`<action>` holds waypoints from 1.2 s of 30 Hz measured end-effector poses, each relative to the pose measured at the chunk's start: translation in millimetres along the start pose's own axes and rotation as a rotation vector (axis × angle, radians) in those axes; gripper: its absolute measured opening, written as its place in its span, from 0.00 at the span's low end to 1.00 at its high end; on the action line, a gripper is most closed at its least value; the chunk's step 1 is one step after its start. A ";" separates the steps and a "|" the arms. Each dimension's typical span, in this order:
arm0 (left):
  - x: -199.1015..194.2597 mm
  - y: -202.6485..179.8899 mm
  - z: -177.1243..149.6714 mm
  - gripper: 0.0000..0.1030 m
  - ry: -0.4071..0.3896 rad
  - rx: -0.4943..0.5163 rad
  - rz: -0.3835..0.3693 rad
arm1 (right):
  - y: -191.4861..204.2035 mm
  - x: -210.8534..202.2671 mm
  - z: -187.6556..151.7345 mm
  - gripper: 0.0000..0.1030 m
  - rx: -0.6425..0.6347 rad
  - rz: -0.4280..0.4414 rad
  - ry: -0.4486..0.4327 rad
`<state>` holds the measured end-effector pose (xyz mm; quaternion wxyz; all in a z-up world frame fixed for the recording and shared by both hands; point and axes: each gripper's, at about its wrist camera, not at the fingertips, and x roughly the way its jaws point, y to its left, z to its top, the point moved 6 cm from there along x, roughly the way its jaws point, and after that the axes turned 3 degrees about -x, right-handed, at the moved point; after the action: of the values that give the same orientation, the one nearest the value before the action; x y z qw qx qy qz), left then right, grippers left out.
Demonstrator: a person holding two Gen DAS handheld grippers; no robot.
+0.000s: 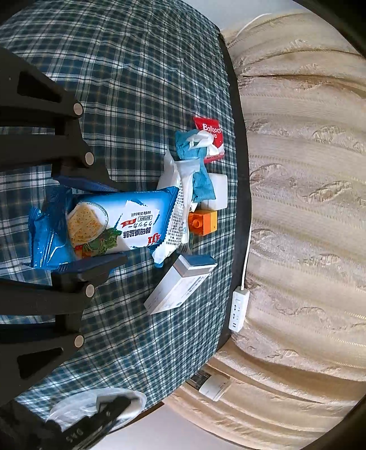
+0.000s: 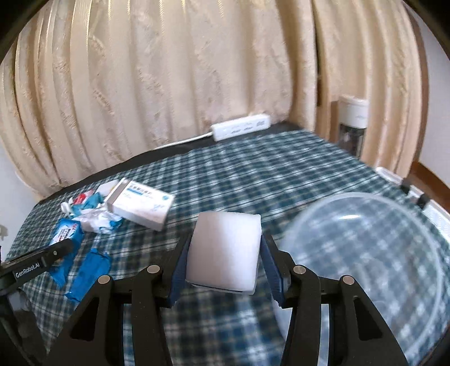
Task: Organize objects
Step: 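Carry the sponge to the clear bowl and release it with the right gripper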
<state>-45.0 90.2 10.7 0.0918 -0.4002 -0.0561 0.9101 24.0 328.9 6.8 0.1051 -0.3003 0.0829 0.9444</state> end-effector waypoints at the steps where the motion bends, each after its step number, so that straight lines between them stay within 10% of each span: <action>1: -0.7 -0.7 -0.4 0.42 -0.003 0.003 0.001 | -5.1 -4.4 0.3 0.49 0.004 -0.014 -0.008; 36: -12.2 -37.7 -13.5 0.42 -0.048 0.134 0.025 | -157.1 -43.6 -39.0 0.53 0.182 -0.357 0.044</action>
<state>-22.4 124.8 16.9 0.1057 -0.3717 0.0077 0.9223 119.2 465.3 -13.9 0.2959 -0.3199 0.1157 0.8926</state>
